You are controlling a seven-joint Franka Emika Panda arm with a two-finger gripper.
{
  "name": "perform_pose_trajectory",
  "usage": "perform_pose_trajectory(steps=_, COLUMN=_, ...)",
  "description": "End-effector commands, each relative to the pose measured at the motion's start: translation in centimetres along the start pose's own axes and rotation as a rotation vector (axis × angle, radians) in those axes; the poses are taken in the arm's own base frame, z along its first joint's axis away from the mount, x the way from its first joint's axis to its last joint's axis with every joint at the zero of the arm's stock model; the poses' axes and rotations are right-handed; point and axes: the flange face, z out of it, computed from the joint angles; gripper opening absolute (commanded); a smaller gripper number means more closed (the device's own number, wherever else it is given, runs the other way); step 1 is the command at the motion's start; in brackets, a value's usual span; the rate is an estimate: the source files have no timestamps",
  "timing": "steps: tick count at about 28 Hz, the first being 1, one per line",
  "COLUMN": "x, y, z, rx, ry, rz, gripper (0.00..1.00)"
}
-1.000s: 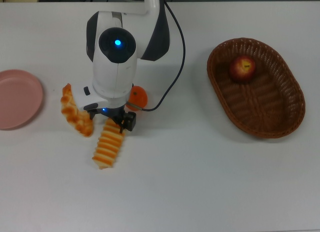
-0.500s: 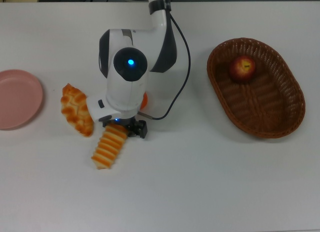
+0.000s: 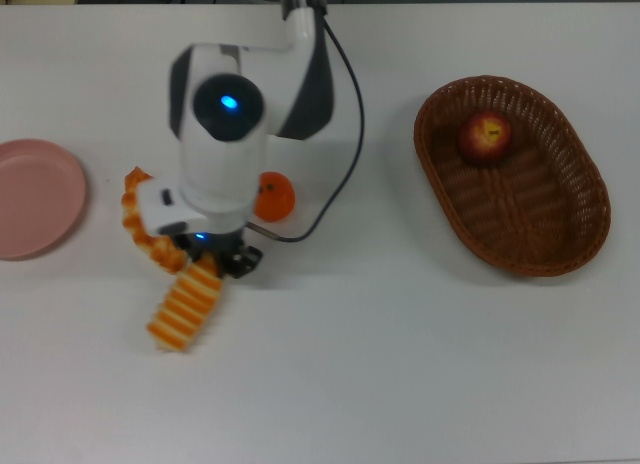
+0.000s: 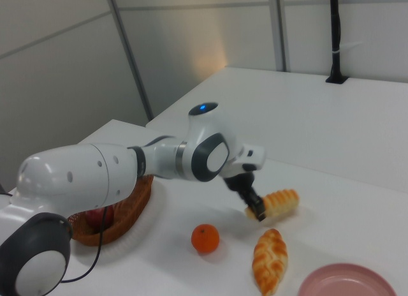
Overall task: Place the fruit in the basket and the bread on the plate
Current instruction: 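Lift the striped roll onto the pink plate and release it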
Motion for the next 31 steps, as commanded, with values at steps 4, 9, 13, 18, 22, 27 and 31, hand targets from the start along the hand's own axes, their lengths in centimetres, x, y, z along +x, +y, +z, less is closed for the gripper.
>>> perform_pose_trajectory(steps=4, x=2.6, y=7.3, z=-7.2, rx=0.056, ry=0.059, rz=0.124, gripper=0.0)
perform_pose_trajectory(steps=9, x=2.8, y=12.0, z=-6.5, rx=0.003, ry=-0.015, rz=0.095, gripper=0.0)
perform_pose_trajectory(steps=13, x=2.1, y=16.9, z=-6.1, rx=-0.03, ry=-0.092, rz=0.046, gripper=0.0)
perform_pose_trajectory(steps=18, x=1.2, y=20.5, z=-4.8, rx=-0.048, ry=-0.141, rz=0.061, gripper=0.0)
perform_pose_trajectory(steps=22, x=1.2, y=23.0, z=-4.0, rx=-0.052, ry=-0.157, rz=0.073, gripper=0.0)
perform_pose_trajectory(steps=27, x=1.0, y=25.3, z=-2.1, rx=-0.069, ry=-0.176, rz=0.064, gripper=0.25)
perform_pose_trajectory(steps=31, x=0.9, y=25.0, z=-0.6, rx=-0.115, ry=-0.181, rz=0.033, gripper=1.0)
